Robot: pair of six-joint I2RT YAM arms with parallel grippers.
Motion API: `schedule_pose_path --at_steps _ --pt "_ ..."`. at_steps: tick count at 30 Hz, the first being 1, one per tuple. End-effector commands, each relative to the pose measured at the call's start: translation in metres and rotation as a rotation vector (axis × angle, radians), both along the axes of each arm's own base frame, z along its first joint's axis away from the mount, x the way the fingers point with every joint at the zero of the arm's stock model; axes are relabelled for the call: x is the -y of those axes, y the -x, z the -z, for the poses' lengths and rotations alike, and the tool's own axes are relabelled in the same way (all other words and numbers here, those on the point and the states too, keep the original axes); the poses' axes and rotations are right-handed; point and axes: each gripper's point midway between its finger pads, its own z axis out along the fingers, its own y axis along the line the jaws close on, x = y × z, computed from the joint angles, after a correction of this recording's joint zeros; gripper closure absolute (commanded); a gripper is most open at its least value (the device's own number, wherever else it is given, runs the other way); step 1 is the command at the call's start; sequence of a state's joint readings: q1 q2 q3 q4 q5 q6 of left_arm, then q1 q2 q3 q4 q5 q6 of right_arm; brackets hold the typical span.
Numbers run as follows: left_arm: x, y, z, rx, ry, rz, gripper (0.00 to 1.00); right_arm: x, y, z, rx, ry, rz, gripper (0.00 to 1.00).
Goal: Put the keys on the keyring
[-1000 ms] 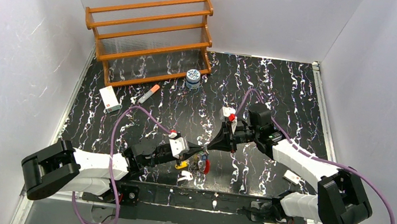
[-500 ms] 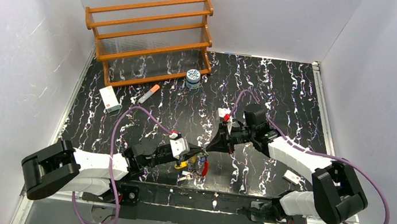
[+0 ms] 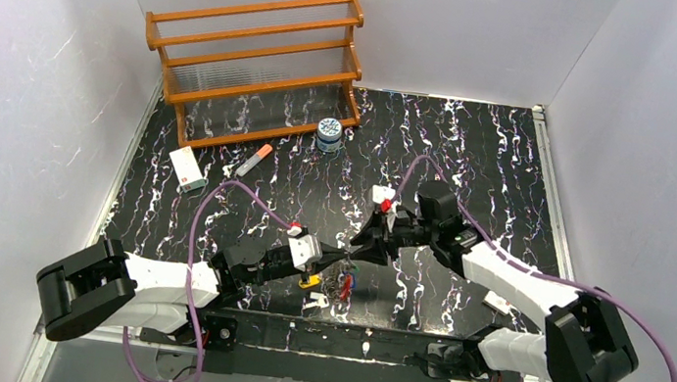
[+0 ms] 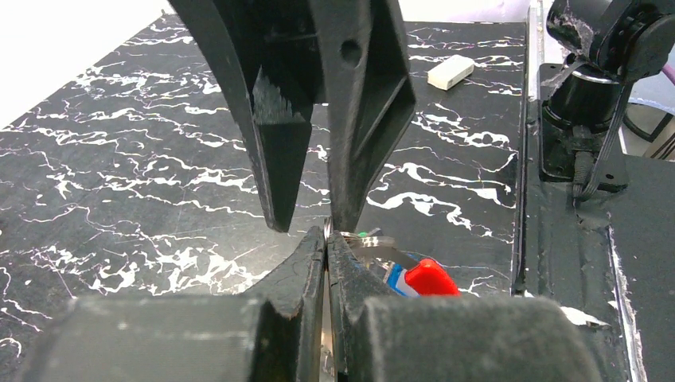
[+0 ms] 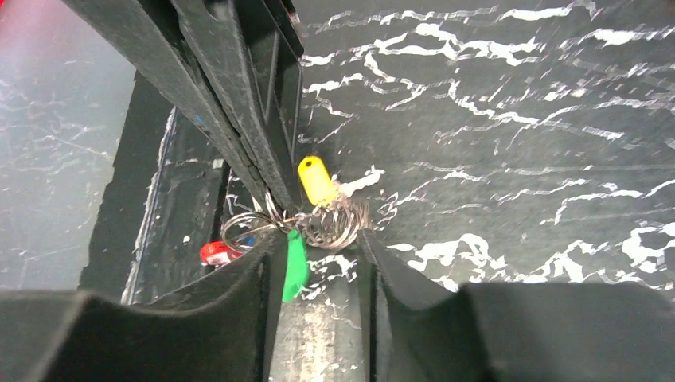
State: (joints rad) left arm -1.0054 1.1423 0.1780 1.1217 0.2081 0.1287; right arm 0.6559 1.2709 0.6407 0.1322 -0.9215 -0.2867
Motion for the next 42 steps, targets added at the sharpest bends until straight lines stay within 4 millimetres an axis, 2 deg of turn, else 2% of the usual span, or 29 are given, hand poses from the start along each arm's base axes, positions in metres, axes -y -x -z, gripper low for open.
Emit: schedule_pose_path --at_steps 1,5,13,21,25,34,36,40,42 --pt "0.000 0.000 -0.021 0.042 0.065 0.000 1.00 -0.002 -0.003 -0.023 0.111 -0.081 0.020 0.51" --pt "0.000 0.000 -0.022 0.042 0.067 0.001 1.00 -0.003 0.000 -0.027 0.121 -0.110 0.003 0.51" --pt "0.000 0.000 -0.023 0.044 0.070 0.001 1.00 -0.008 0.006 -0.028 0.083 -0.142 -0.051 0.70" --pt "0.000 0.000 -0.024 0.047 0.073 -0.002 1.00 -0.009 0.010 -0.028 0.073 -0.152 -0.079 0.79" --pt "0.000 -0.001 -0.024 0.047 0.072 -0.007 1.00 -0.008 0.012 -0.027 0.075 -0.157 -0.092 0.97" --pt "-0.007 -0.006 -0.024 0.055 0.076 -0.049 1.00 -0.004 0.012 -0.027 0.111 -0.135 -0.083 0.99" --pt "-0.010 -0.007 -0.025 0.060 0.079 -0.066 0.93 -0.003 0.010 -0.027 0.123 -0.117 -0.077 0.99" --pt "-0.014 -0.009 -0.025 0.072 0.077 -0.084 0.71 -0.001 0.003 -0.026 0.134 -0.068 -0.054 0.99" --pt "-0.015 -0.011 -0.025 0.075 0.071 -0.095 0.63 0.000 0.000 -0.024 0.134 -0.038 -0.045 0.99"
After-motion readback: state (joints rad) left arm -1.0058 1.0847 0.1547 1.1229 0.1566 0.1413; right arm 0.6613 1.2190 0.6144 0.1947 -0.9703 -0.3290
